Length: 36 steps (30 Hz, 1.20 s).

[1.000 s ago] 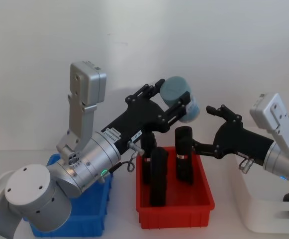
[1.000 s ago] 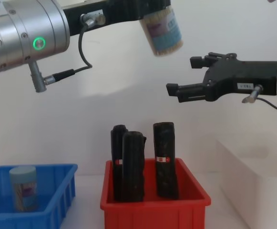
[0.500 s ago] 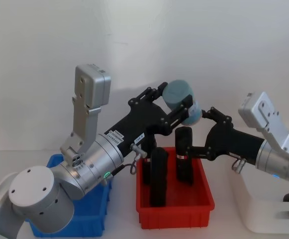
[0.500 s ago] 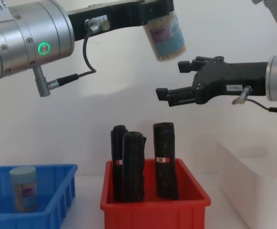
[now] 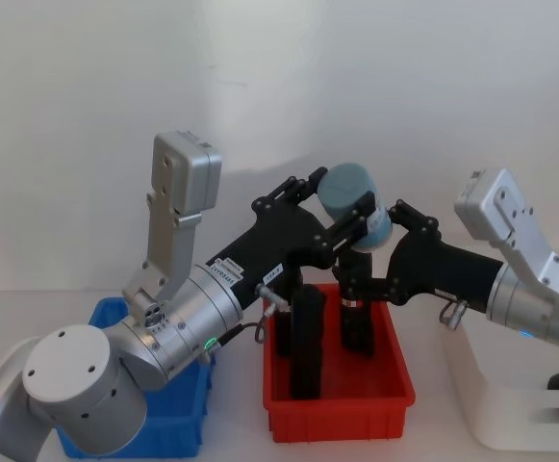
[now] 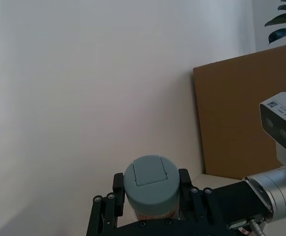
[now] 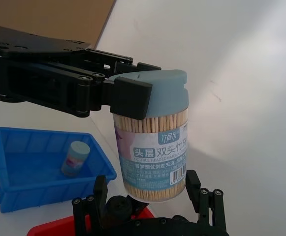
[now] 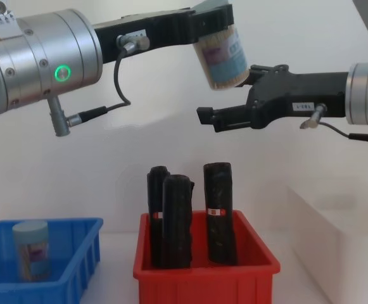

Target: Pick the cotton swabs from the blue box and place them into the white box.

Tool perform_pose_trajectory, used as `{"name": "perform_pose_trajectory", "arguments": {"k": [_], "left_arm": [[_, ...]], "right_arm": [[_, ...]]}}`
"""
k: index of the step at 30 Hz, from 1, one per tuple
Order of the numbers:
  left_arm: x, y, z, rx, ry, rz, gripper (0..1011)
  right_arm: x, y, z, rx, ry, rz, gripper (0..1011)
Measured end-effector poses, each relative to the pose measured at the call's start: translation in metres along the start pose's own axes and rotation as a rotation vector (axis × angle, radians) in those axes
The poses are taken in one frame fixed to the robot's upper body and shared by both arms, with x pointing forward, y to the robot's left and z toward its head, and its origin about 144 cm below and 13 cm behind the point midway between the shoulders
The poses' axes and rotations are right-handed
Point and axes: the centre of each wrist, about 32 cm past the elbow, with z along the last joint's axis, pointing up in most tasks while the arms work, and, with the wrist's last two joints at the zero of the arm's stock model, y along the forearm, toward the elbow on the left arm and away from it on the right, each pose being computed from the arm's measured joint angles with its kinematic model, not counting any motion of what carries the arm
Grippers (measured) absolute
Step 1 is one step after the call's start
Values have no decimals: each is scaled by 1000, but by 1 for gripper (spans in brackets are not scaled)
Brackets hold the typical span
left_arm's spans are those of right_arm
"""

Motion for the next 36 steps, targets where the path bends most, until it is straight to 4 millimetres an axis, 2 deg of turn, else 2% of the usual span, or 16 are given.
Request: {"name": "perform_pose_trajectory", "arguments": {"k": [30,35,36], "left_arm": [[-5,3,-4,40,-2,4,670],[-6,3,-4,42,-3,5,670],[-6,3,-4,42,-3,5,670]], "right_arm": [[1,0,16,38,-24,-7,1002],[1,0,16,39,-25,-7,917],[1,0,16,39,-25,-7,867]]}}
